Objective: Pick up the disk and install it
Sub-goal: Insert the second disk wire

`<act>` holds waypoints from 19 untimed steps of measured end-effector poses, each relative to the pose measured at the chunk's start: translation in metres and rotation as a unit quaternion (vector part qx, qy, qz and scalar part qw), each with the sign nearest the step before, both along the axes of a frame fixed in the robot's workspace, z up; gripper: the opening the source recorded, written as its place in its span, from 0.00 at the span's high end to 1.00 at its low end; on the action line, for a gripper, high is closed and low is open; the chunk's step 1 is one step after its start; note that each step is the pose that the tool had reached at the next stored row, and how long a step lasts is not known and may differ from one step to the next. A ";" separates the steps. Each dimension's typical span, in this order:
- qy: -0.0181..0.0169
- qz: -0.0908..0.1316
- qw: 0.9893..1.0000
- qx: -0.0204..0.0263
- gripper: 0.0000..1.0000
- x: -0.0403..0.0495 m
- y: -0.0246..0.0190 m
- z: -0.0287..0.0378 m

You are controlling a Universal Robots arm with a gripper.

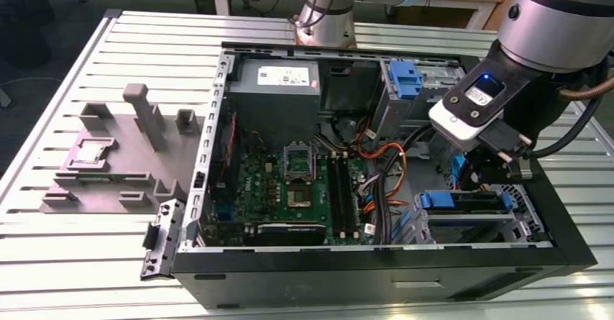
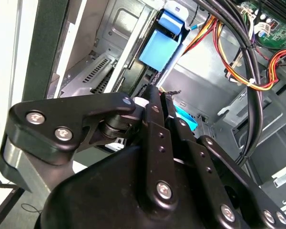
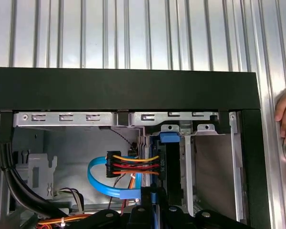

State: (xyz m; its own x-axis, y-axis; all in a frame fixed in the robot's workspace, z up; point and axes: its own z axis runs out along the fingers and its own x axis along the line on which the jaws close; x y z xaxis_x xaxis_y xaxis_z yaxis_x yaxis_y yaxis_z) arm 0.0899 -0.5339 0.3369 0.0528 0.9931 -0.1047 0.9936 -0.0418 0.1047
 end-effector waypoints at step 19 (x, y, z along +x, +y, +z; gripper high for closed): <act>-0.004 0.000 1.000 0.009 0.84 -0.0013 -0.0079 -0.0001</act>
